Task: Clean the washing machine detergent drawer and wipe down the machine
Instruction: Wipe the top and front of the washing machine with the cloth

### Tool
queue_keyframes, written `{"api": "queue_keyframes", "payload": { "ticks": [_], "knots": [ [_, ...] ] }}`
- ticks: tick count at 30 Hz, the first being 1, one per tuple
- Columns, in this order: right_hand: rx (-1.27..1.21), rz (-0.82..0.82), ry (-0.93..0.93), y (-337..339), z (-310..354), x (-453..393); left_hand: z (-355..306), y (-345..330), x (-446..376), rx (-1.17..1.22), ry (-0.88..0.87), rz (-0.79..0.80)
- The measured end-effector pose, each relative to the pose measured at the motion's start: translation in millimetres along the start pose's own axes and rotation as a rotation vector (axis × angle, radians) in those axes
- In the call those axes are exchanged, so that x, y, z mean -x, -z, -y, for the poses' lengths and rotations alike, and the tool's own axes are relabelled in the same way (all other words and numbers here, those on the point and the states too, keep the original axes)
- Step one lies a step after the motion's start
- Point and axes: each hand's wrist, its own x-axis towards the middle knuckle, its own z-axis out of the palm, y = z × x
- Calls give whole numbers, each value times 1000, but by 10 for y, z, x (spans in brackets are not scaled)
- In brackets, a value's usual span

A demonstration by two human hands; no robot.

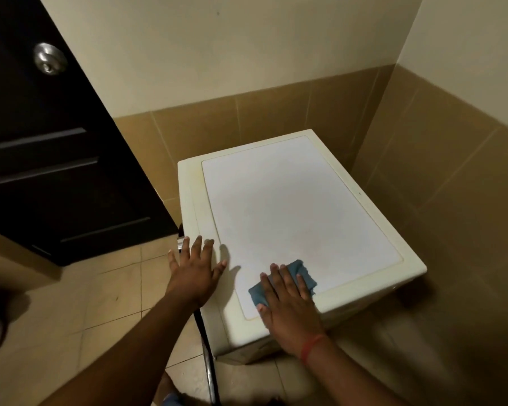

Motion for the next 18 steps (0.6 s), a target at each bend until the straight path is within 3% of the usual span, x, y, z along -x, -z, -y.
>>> {"api": "queue_keyframes", "payload": {
  "ticks": [4, 9, 18],
  "knots": [
    [-22, -44, -136, 23, 157, -57, 199, -23, 42, 43, 49, 12],
    [-74, 60, 158, -31, 843, 201, 356, -27, 107, 65, 101, 25],
    [-50, 70, 110, -30, 1013, -320, 583, -109, 173, 82, 111, 8]
  ]
}}
